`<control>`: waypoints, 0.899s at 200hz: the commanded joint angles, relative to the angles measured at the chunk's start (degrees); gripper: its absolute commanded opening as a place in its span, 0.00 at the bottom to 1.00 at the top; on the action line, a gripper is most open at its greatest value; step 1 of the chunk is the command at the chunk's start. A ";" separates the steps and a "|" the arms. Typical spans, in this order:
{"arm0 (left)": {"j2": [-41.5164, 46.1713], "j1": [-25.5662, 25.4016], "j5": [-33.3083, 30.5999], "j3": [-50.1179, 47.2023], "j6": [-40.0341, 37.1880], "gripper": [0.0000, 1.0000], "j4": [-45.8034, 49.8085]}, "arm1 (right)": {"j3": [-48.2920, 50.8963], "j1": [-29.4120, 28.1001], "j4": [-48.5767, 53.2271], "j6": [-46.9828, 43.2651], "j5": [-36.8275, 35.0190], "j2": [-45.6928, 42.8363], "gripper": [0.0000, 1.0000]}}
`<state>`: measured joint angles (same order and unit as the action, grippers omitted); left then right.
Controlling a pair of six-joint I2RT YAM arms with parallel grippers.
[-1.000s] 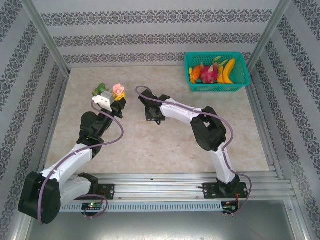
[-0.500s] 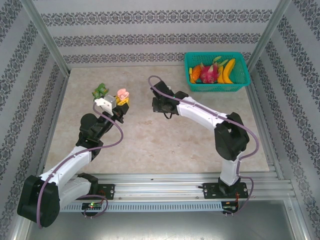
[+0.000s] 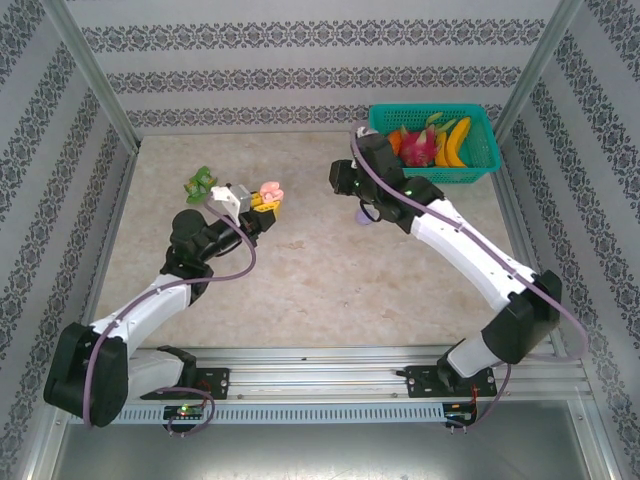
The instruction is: Insert wireless bluetooth earbuds into charging case
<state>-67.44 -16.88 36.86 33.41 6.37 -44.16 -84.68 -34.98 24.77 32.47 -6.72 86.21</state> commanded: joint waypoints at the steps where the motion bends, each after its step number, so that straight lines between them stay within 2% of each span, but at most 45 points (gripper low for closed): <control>1: -2.32 -0.93 4.39 3.79 0.71 0.00 -0.88 | 1.39 0.46 -4.01 -3.87 2.15 -3.23 0.22; 102: -14.79 -6.40 6.53 15.05 1.41 0.00 -0.71 | 8.52 -0.59 -15.53 -7.90 10.97 -10.78 0.23; 180: -17.71 -8.84 7.23 19.17 0.33 0.00 0.59 | 11.25 -3.25 -16.69 -9.11 8.83 -11.61 0.23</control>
<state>-84.73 -24.45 42.11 50.37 6.94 -43.77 -74.35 -37.76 10.35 24.38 2.66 75.85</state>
